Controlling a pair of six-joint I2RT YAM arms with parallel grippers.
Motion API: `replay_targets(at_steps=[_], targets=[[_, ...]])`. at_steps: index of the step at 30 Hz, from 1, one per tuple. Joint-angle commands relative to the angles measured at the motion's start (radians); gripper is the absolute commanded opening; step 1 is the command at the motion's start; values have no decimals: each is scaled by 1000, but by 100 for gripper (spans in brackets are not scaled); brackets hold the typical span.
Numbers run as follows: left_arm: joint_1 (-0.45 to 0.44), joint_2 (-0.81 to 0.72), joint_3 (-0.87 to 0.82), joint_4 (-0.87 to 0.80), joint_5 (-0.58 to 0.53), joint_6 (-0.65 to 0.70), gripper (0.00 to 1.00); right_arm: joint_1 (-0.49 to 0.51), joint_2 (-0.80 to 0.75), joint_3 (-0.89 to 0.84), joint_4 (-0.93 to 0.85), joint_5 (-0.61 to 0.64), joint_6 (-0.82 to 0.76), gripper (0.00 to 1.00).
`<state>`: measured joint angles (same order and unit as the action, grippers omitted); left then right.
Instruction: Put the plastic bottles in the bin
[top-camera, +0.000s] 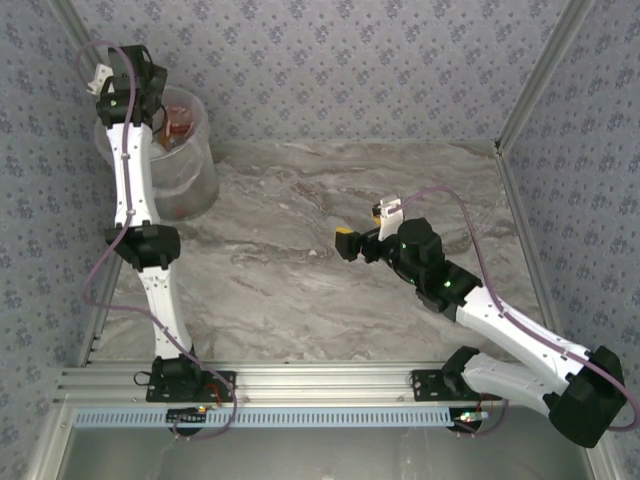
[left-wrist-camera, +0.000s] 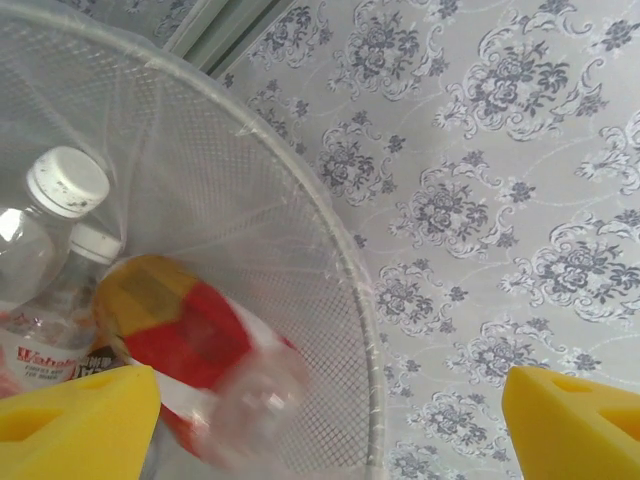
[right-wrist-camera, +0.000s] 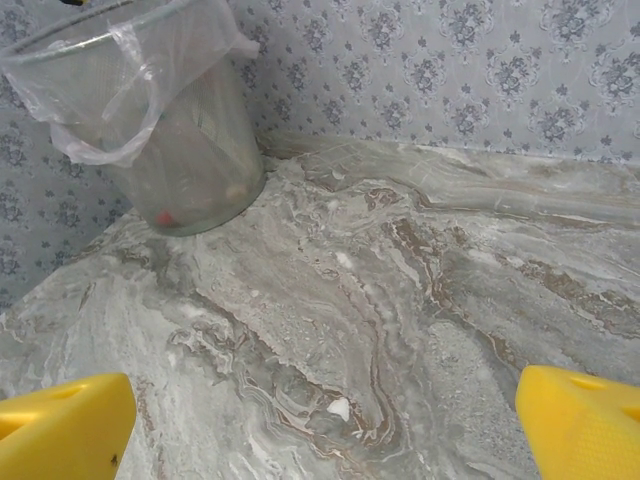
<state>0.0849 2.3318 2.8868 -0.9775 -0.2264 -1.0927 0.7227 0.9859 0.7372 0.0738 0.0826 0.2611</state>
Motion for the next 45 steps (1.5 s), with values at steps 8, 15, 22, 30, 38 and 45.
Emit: replay_targets(at_steps=[8,15,22,30,38,45], targets=[[-14,-118,22,-90,-56,162,99,7,-14,-10,-18,44,-6,100],[-41,-212,-46,-93,-73,257,99,1,-20,-15,-31,103,1,100],[-86,-377,-284,46,-121,343,99,-20,-45,-28,-53,190,20,100],[-121,-691,-836,370,-135,394,99,-119,-108,-56,-137,252,-2,100],[-121,-1089,-1455,741,-132,452,100,-299,-175,-107,-188,268,-23,100],[-110,-1283,-1723,748,-146,552,99,-447,-194,-155,-182,262,-31,100]])
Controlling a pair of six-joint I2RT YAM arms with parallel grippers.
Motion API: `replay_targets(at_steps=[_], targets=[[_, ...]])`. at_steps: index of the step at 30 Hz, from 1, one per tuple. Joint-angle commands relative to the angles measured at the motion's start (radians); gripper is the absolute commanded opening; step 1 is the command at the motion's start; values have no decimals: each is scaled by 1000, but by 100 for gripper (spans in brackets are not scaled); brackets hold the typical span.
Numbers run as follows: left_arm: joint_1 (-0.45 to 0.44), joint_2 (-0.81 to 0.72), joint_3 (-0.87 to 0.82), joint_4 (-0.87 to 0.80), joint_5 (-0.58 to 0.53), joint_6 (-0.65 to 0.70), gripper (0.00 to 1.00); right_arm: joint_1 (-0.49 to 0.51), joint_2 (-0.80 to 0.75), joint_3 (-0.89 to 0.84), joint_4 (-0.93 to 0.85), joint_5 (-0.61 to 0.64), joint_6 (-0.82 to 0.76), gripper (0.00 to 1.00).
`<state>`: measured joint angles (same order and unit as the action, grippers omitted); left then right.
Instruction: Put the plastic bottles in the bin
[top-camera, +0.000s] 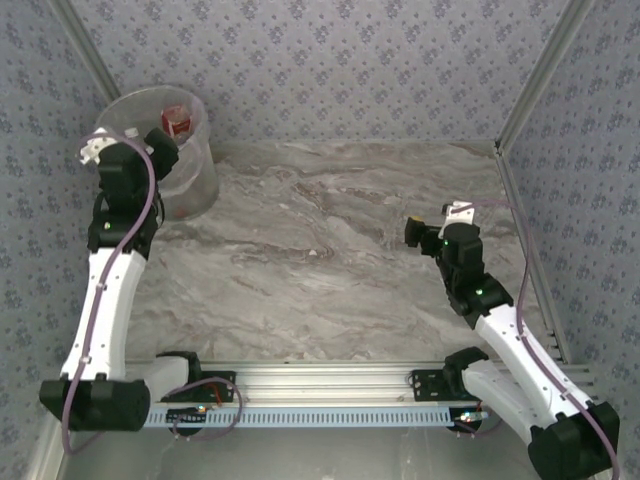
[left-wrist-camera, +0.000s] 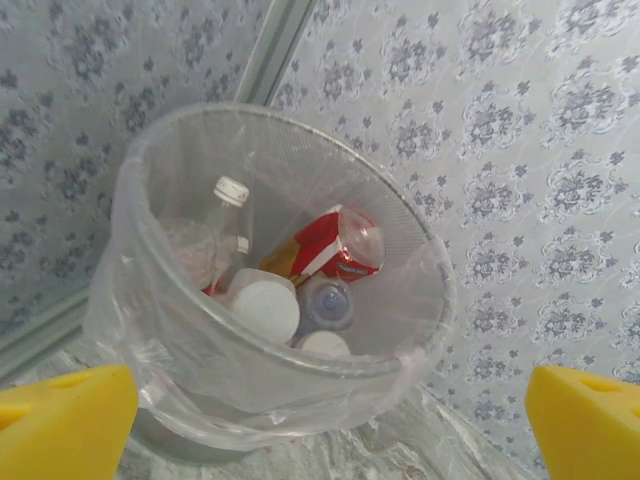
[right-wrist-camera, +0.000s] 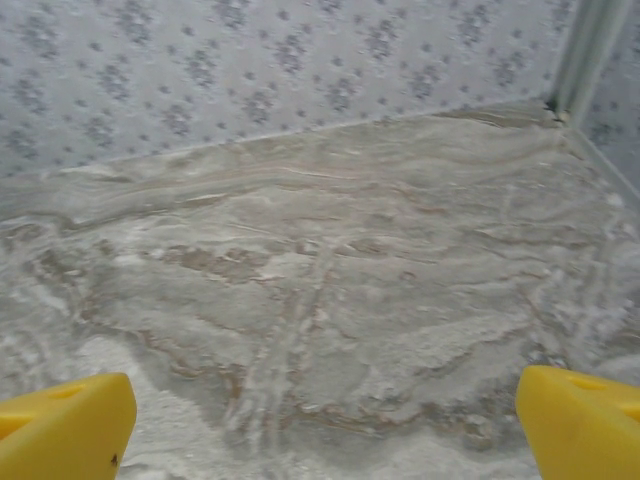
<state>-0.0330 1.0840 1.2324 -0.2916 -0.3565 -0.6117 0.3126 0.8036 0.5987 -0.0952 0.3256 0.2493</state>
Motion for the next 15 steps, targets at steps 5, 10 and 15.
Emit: replay_targets(at_steps=[5,10,15], targets=[[39,-117,-289,120,-11,133,100,-118,-10,-88,61,20,-40,100],[72,-127,-598,424,8,227,100,-193,14,-182,191,17,-59,100],[79,23,-701,565,75,327,100,-262,77,-224,257,-41,-96,100]])
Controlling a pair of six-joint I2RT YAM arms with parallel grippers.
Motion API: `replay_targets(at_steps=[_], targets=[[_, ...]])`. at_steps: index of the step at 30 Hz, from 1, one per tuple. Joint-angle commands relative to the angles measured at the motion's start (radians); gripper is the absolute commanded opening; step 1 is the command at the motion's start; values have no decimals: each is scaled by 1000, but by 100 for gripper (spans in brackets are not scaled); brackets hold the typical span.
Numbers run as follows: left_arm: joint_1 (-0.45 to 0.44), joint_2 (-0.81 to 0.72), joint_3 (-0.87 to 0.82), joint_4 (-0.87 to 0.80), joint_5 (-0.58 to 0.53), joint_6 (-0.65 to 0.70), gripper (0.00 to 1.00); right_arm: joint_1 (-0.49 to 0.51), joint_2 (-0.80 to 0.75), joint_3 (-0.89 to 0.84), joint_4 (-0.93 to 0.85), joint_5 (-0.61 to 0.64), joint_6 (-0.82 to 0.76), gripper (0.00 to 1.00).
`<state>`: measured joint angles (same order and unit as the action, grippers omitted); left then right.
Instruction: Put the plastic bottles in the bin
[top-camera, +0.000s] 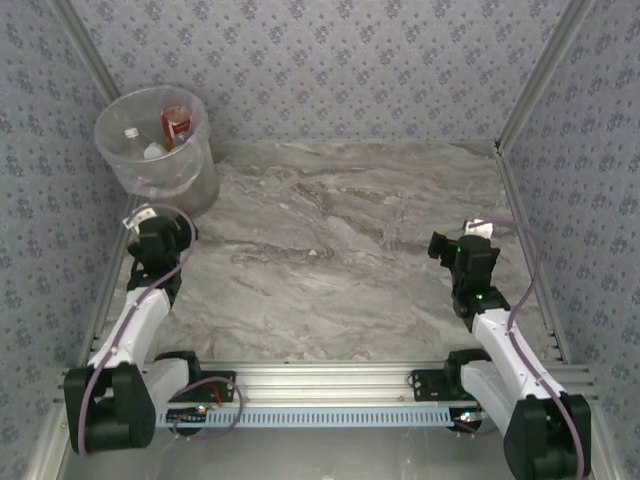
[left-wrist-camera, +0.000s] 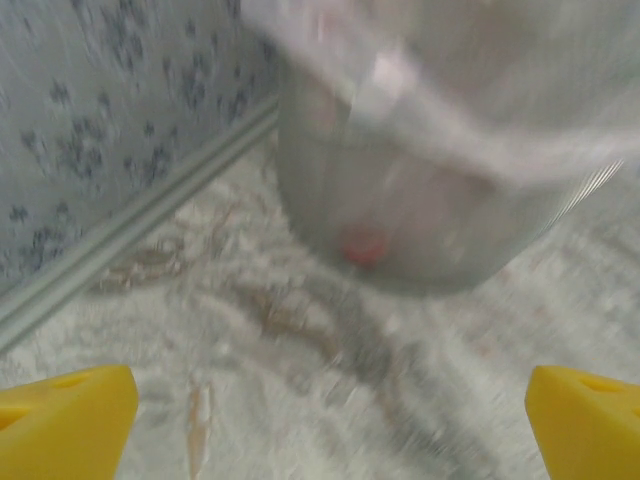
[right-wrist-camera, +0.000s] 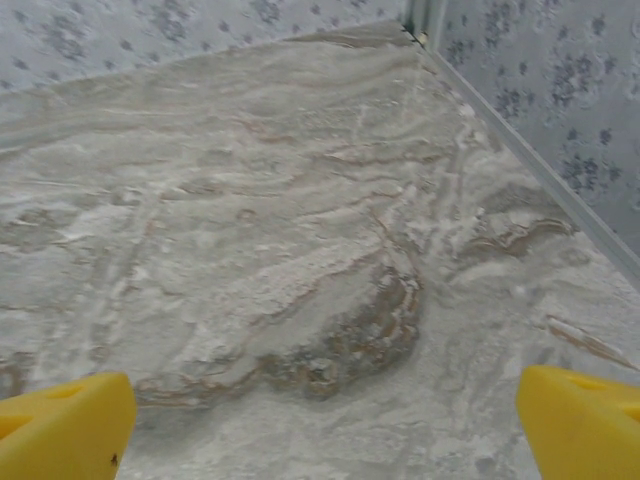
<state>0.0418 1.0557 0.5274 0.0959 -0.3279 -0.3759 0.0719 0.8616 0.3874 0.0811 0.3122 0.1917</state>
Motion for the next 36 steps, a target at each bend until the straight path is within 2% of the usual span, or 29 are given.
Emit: replay_targets(at_steps=[1,8,12,14,15,16,18,19,21,22,26,29,34,36], targets=[[5,95,9,173,63,109,99,-23,28,-17,86,-31,-48,100],[2,257,-56,441,165,256,99,-32,52,-50,155,-49,-88,100],[10,287,-59,478,333,324,100,-42,70,-57,173,-60,-96,100],[7,308,-136,615,396,352,99,-44,82,-58,190,-67,-95,100],[3,341,-194,740,403,361,100,-46,94,-59,200,-68,-94,100],[0,387,-243,864,396,361,100,-46,105,-58,210,-70,-94,100],[-12,473,-270,1009,332,350,99,-46,126,-58,227,-70,-95,100],[-28,485,-251,997,265,346,100,-46,140,-58,240,-68,-95,100],[-47,465,-170,805,129,318,99,-47,173,-65,285,-60,-101,100],[-56,485,-143,787,60,303,99,-49,198,-68,312,-53,-107,100],[-61,474,-142,764,51,300,99,-50,327,-60,430,-36,-157,100],[-59,476,-142,769,53,301,99,-56,416,-37,532,-106,-195,100],[-59,475,-142,769,53,301,99,-60,563,24,615,-136,-212,100],[-59,476,-142,768,55,301,99,-64,596,-3,688,-181,-222,100]])
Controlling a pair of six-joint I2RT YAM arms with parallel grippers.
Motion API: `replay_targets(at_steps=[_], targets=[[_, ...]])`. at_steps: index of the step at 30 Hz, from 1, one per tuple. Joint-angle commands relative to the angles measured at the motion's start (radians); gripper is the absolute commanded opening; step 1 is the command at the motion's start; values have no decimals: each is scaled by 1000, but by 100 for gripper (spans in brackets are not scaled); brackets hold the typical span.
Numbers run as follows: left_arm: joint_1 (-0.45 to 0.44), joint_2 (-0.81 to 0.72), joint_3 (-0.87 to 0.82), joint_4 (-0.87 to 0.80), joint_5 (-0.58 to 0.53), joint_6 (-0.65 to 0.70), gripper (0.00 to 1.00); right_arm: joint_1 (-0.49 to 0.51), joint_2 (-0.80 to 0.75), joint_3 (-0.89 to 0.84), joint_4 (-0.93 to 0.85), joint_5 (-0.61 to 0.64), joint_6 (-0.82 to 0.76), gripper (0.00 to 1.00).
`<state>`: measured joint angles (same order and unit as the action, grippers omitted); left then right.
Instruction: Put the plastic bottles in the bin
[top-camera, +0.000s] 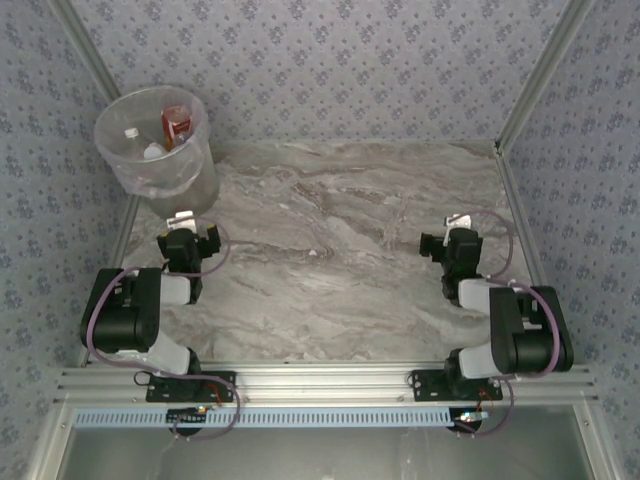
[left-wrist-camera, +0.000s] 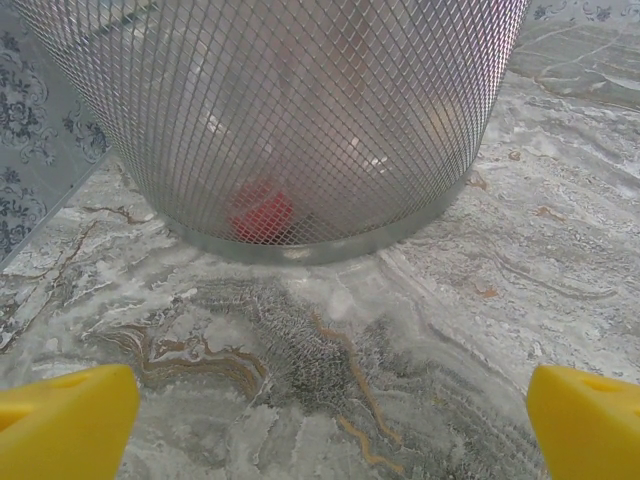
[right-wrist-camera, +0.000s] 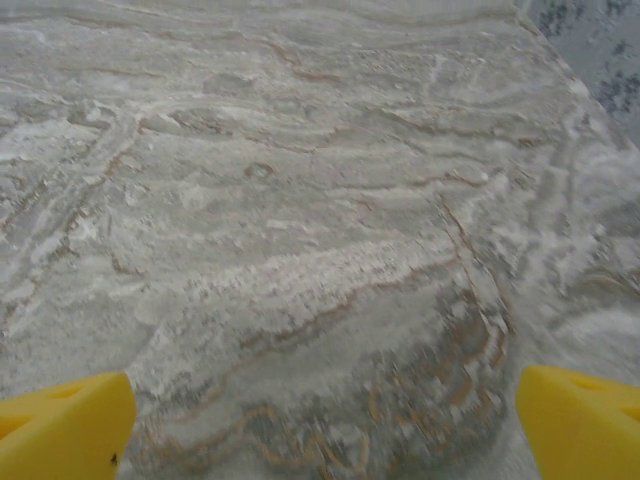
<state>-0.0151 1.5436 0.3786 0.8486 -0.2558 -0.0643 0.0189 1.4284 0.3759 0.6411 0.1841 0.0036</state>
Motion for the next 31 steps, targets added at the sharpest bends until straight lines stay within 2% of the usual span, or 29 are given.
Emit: replay_targets(at_steps=[1,4,6,8,10,15,18,31], targets=[[-2,-11,6,15,-17,-12,100,-12,38,-22,186,-66,-39,100],[-2,-12,6,15,-17,-11,99,-29,42,-107,344,-79,-20,100],[-1,-12,6,15,-17,-11,99,-42,52,-113,359,-79,-5,100],[-3,-12,6,15,-18,-11,99,-46,90,-74,341,-59,6,100],[-2,-12,5,15,-17,-11,100,-36,88,6,172,-36,2,100],[-2,-12,6,15,-18,-11,99,-40,93,8,178,-74,-7,100],[-2,-13,6,15,-18,-11,99,-72,95,17,165,-223,-23,100],[-3,-12,8,13,-14,-11,99,-60,94,17,161,-197,-31,100]])
